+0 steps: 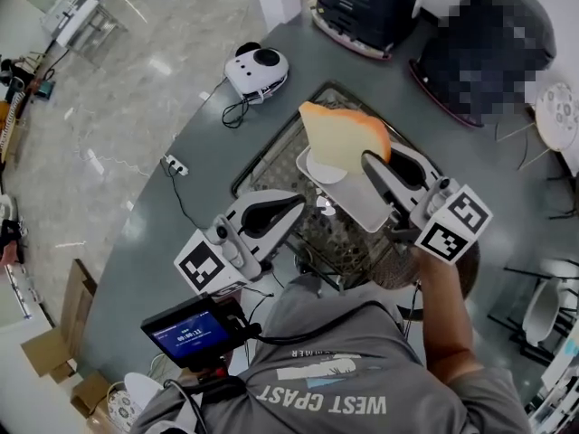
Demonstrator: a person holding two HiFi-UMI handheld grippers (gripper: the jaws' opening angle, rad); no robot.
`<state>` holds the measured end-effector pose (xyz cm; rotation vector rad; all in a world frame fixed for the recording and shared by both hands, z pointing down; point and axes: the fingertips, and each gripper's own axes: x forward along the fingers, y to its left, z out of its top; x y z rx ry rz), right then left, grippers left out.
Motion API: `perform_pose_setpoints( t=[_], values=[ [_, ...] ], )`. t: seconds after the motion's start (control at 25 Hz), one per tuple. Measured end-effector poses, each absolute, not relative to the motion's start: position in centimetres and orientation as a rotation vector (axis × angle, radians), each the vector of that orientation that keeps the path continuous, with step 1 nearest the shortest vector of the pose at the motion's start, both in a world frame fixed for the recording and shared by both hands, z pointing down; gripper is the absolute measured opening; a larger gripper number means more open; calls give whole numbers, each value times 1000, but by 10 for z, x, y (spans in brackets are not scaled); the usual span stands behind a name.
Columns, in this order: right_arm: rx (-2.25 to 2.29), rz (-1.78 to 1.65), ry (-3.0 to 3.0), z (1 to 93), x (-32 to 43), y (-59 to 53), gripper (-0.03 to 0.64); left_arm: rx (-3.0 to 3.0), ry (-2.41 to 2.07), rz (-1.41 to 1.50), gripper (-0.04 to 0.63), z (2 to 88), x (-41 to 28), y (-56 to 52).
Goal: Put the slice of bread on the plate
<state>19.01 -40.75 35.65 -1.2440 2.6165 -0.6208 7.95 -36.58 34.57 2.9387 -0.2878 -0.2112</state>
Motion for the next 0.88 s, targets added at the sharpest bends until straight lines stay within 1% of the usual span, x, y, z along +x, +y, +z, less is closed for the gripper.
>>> perform_pose_setpoints(
  t=[0.52, 0.88],
  values=[
    [-1196, -1119, 2441, 512, 193, -478, 91, 2851, -445, -149, 8, 384, 51, -380],
    [-1222, -1449, 2243, 625, 205, -496, 91, 2798, -508, -119, 8, 408, 37, -377]
  ],
)
